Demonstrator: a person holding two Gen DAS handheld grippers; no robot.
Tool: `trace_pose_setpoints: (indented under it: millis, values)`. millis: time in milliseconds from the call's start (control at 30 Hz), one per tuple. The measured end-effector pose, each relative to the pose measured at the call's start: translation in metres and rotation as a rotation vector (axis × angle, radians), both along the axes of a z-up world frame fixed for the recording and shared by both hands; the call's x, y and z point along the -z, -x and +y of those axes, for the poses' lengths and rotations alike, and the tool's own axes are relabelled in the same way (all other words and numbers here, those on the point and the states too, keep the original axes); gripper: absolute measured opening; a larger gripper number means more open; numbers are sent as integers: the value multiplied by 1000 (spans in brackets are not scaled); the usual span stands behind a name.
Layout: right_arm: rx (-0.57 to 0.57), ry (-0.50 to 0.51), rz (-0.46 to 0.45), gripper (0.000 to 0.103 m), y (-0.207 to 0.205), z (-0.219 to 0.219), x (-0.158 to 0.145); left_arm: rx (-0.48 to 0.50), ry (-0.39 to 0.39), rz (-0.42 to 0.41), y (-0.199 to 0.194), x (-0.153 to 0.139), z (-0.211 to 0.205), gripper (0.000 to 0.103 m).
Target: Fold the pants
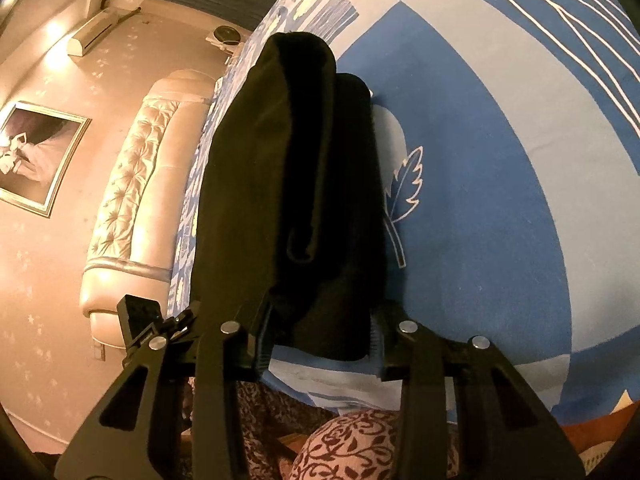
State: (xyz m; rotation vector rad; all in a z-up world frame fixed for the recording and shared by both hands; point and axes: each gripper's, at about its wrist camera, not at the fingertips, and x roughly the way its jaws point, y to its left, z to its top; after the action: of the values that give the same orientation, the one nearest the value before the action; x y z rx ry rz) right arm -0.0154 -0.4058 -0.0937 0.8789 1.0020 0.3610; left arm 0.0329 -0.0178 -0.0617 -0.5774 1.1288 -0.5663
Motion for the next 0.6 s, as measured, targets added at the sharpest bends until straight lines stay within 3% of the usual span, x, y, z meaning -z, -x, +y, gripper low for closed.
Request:
trace_pose_setpoints:
  millis: [400, 500, 600]
  values:
    - [-9, 12, -20, 35, -7, 5, 1, -54, 9, -8, -2, 2, 19, 34]
    - [-10, 9, -21, 35, -5, 4, 1, -55, 64, 19, 0, 8, 19, 35]
    - [-7, -4, -22, 35, -2, 4, 2, -70, 160, 79, -1, 19, 26, 43]
